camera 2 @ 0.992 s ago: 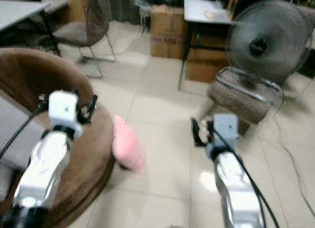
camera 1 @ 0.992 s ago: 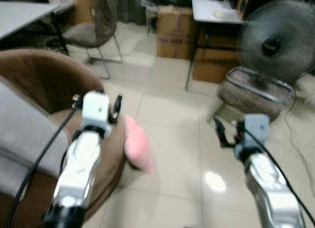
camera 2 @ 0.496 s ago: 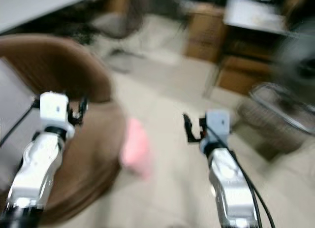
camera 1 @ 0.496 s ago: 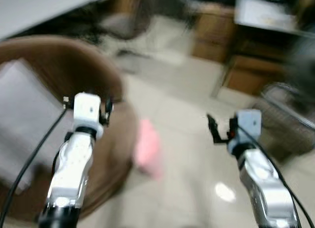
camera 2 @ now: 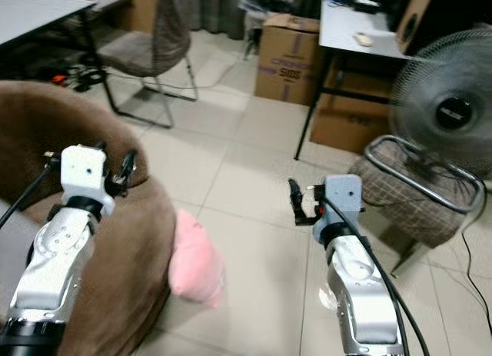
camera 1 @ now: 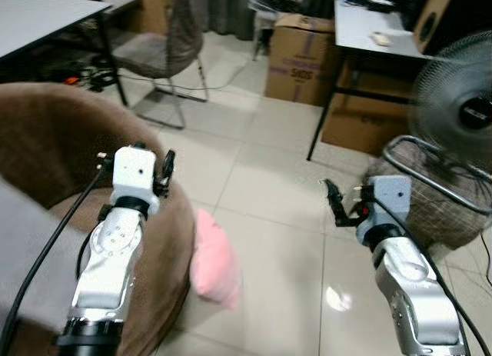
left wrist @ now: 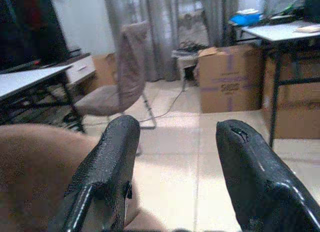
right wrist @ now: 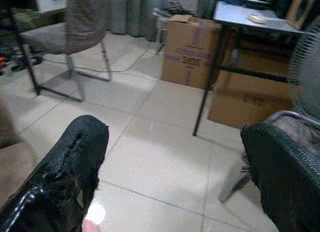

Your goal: Move the pillow to the sofa from floor

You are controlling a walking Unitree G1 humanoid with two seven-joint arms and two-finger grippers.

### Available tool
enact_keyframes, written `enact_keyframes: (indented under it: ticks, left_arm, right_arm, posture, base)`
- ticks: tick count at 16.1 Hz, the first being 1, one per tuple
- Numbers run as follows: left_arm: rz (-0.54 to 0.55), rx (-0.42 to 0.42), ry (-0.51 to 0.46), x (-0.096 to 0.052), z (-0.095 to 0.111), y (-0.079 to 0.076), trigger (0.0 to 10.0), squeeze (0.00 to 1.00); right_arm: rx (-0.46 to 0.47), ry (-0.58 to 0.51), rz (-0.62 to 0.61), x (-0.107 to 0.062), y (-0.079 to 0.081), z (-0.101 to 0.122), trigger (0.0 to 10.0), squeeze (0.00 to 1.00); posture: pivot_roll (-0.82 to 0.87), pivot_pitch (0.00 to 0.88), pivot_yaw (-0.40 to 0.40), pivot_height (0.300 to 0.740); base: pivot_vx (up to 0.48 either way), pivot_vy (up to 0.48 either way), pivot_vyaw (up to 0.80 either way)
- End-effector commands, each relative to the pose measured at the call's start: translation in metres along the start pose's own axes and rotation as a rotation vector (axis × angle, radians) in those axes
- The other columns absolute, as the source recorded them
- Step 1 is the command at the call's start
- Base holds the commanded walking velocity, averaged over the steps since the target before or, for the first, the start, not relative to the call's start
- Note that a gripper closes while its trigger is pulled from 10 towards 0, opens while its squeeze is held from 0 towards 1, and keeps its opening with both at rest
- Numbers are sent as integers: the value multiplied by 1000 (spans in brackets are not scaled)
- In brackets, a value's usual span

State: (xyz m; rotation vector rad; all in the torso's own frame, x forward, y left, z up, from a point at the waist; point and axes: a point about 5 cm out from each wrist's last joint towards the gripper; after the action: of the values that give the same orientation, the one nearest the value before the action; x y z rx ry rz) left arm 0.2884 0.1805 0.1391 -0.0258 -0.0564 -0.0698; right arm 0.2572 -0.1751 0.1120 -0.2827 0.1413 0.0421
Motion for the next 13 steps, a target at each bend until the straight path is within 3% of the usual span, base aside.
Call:
enact_keyframes:
  ticks: [1, 7, 10, 13]
  left_arm:
    - [-46, -4, -5, 3, 2, -11, 10000, 0]
    - [-71, 0, -4, 8, 2, -15, 10000, 0]
    - [-99, 0, -11, 10, 2, -23, 10000, 0]
    - [-110, -3, -4, 9, 1, -23, 10000, 0]
  right_arm:
    - [-5, 4, -44, -2, -9, -1, 10000, 0]
    - [0, 10, -70, -4, -9, -4, 10000, 0]
    - [19, 24, -79, -4, -11, -6, 10000, 0]
    - [27, 32, -76, -4, -11, -7, 10000, 0]
  posture:
    - [23, 0, -10, 740]
    - [12, 0, 11, 740]
    - [10, 0, 9, 740]
    - [11, 0, 7, 740]
  base:
    - [424, 0, 0]
    - [419, 0, 0]
    - [0, 0, -252]
    - [0, 472, -769]
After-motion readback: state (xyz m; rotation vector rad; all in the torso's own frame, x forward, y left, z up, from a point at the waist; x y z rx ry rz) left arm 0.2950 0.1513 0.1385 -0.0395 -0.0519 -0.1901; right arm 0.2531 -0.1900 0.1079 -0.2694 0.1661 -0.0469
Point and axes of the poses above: a point about 5 cm out from each wrist's last joint towards the gripper, its own x axis pointing out of the wrist towards the gripper, its own z axis along the axis of the wrist's last joint, y = z × x, and after that the axes turned 14 degrees about -x, right-handed
